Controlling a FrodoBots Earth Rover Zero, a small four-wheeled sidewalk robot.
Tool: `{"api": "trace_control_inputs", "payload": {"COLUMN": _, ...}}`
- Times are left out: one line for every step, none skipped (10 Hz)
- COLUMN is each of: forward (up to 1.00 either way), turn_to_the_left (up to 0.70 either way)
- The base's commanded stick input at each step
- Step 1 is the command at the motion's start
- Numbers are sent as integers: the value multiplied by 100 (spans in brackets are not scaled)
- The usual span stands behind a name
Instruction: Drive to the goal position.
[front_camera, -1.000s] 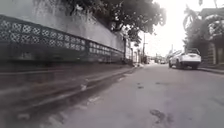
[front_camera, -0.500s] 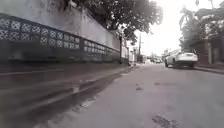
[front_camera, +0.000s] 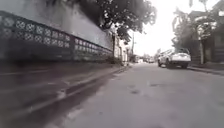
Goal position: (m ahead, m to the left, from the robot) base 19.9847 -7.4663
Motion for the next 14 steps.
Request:
{"api": "trace_control_inputs", "payload": {"forward": 70, "turn_to_the_left": -35}}
{"api": "trace_control_inputs", "payload": {"forward": 70, "turn_to_the_left": -35}}
{"api": "trace_control_inputs", "payload": {"forward": 70, "turn_to_the_left": -35}}
{"api": "trace_control_inputs", "payload": {"forward": 70, "turn_to_the_left": -35}}
{"api": "trace_control_inputs", "payload": {"forward": 70, "turn_to_the_left": -35}}
{"api": "trace_control_inputs", "payload": {"forward": 70, "turn_to_the_left": -35}}
{"api": "trace_control_inputs", "payload": {"forward": 70, "turn_to_the_left": -35}}
{"api": "trace_control_inputs", "payload": {"forward": 70, "turn_to_the_left": -35}}
{"api": "trace_control_inputs", "payload": {"forward": 70, "turn_to_the_left": -35}}
{"api": "trace_control_inputs", "payload": {"forward": 70, "turn_to_the_left": -35}}
{"api": "trace_control_inputs", "payload": {"forward": 70, "turn_to_the_left": -22}}
{"api": "trace_control_inputs", "payload": {"forward": 70, "turn_to_the_left": 0}}
{"api": "trace_control_inputs", "payload": {"forward": 70, "turn_to_the_left": 0}}
{"api": "trace_control_inputs", "payload": {"forward": 70, "turn_to_the_left": 0}}
